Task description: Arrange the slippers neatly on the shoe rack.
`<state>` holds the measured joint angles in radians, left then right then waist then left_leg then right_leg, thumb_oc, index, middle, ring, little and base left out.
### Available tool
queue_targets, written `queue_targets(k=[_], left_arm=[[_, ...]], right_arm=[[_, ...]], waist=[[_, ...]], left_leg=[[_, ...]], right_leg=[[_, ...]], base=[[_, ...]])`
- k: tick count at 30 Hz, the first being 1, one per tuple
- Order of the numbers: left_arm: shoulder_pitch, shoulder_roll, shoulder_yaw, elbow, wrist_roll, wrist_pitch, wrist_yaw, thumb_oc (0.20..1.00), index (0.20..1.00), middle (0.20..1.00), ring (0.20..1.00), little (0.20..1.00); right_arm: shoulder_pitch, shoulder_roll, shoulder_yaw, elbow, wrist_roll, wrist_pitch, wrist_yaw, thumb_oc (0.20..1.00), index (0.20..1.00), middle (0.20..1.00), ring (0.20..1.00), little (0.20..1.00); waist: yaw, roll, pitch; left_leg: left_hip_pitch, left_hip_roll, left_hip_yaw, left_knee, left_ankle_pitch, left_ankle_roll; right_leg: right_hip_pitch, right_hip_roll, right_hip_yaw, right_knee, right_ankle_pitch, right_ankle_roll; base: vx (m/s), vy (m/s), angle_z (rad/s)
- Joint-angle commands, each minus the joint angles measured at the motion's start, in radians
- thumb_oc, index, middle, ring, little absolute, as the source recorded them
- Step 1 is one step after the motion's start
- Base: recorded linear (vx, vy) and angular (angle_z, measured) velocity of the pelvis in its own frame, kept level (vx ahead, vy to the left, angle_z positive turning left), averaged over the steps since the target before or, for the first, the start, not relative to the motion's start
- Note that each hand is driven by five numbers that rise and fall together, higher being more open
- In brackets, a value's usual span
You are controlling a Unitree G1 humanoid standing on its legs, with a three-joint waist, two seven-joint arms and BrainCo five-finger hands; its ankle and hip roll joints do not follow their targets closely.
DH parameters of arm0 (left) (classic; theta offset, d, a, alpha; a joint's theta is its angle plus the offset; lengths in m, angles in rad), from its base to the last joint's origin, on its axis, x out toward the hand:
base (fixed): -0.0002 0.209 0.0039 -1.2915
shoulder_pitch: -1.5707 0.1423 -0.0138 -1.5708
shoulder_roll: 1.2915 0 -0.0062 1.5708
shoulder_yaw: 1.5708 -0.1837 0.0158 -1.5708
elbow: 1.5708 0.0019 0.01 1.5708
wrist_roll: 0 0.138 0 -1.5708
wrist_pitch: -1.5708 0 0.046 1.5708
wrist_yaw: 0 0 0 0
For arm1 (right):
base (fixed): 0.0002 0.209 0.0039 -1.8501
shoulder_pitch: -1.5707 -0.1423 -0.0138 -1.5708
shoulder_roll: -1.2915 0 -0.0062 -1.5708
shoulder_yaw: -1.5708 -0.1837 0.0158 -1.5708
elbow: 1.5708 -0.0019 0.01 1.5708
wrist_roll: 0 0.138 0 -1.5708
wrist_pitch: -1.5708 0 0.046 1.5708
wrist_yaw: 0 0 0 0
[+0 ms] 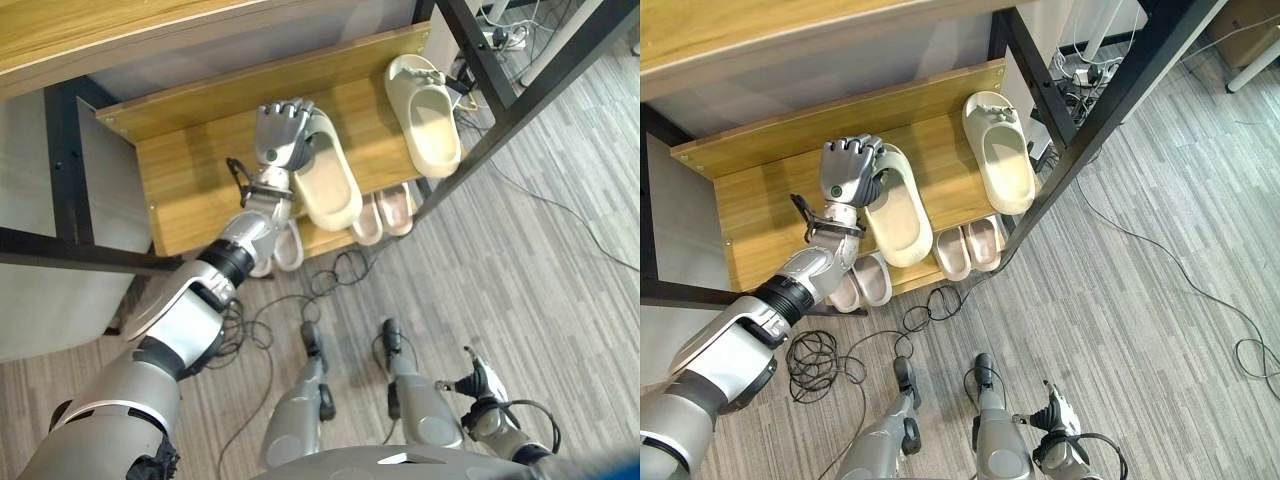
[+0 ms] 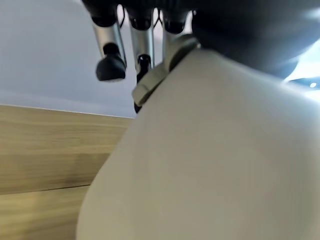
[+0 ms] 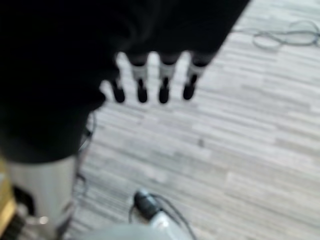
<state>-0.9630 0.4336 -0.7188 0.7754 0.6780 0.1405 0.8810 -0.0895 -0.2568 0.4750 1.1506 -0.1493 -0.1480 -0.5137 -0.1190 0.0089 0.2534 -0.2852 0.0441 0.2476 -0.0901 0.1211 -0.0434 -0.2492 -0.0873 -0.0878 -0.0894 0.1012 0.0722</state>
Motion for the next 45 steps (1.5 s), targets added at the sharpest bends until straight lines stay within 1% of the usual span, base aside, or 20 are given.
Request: queue_targets(k=[1,5,13,23,26,28,38,45], left_arm=[[-0.142,-0.006,0.026,0.064,-0.009,-0.019,0.077,0.200,0.200,0.200,0.200,0.200],[-0.172,0.000,-0.004,0.086,-0.001,-0.025,0.093,0.200,0.200,0.200,0.200,0.200],[-0.253,-0.017,-0.051,0.149,0.005,-0.004,0.089,0.200,0.200,0.200,0.200,0.200],[-0.394,0.013,-0.091,0.207,-0.024,0.003,0.087,0.200,0.200,0.200,0.200,0.200],[-0.412,0.008,-0.095,0.211,-0.031,0.005,0.086,0.200,0.200,0.200,0.200,0.200],[-0.461,-0.009,-0.108,0.227,-0.035,0.015,0.090,0.200,0.200,0.200,0.200,0.200],[-0.507,-0.019,-0.131,0.250,-0.020,0.028,0.088,0.200,0.200,0.200,0.200,0.200],[-0.522,-0.034,-0.121,0.263,-0.028,0.034,0.096,0.200,0.200,0.200,0.200,0.200]], right_arm=[[-0.021,-0.041,0.000,0.008,0.012,-0.005,-0.016,1.000,1.000,1.000,1.000,1.000],[-0.026,-0.047,-0.001,0.020,0.013,-0.009,-0.024,1.000,1.000,1.000,1.000,1.000],[-0.049,-0.054,0.002,0.030,0.012,-0.008,-0.042,1.000,1.000,1.000,1.000,1.000],[-0.067,-0.061,-0.001,0.043,0.025,-0.010,-0.049,1.000,1.000,1.000,1.000,1.000],[-0.086,-0.060,-0.001,0.043,0.031,-0.012,-0.049,1.000,1.000,1.000,1.000,1.000],[-0.089,-0.063,-0.002,0.036,0.037,-0.018,-0.051,1.000,1.000,1.000,1.000,1.000],[-0.097,-0.065,-0.003,0.040,0.042,-0.025,-0.054,1.000,1.000,1.000,1.000,1.000],[-0.084,-0.063,-0.011,0.044,0.055,-0.034,-0.049,1.000,1.000,1.000,1.000,1.000]], waist=[[-0.004,0.016,-0.006],[-0.014,0.023,0.003],[-0.034,0.028,0.015],[-0.055,0.033,0.028],[-0.056,0.036,0.032],[-0.059,0.039,0.044],[-0.068,0.035,0.049],[-0.077,0.027,0.043]], left_leg=[[-0.097,-0.035,-0.069,0.081,-0.052,0.016],[-0.103,-0.039,-0.059,0.077,-0.051,0.017],[-0.129,-0.044,-0.045,0.073,-0.045,0.018],[-0.171,-0.050,-0.033,0.070,-0.038,0.019],[-0.180,-0.053,-0.032,0.074,-0.039,0.019],[-0.197,-0.055,-0.030,0.081,-0.039,0.021],[-0.226,-0.057,-0.035,0.085,-0.038,0.019],[-0.245,-0.056,-0.037,0.086,-0.038,0.018]], right_leg=[[-0.081,-0.046,-0.007,0.153,-0.103,0.075],[-0.095,-0.052,0.001,0.157,-0.099,0.079],[-0.131,-0.058,0.008,0.164,-0.090,0.085],[-0.180,-0.065,0.016,0.167,-0.072,0.092],[-0.187,-0.067,0.014,0.169,-0.070,0.094],[-0.198,-0.066,0.013,0.168,-0.065,0.097],[-0.221,-0.063,0.008,0.167,-0.058,0.097],[-0.240,-0.063,0.007,0.164,-0.054,0.094]], base=[[0.03,0.021,-0.11],[0.01,0.029,-0.11],[0.00,0.000,0.00],[0.00,0.010,-0.05],[0.01,0.025,0.01],[0.00,0.049,0.01],[0.00,0.003,0.00],[0.00,0.000,0.00]])
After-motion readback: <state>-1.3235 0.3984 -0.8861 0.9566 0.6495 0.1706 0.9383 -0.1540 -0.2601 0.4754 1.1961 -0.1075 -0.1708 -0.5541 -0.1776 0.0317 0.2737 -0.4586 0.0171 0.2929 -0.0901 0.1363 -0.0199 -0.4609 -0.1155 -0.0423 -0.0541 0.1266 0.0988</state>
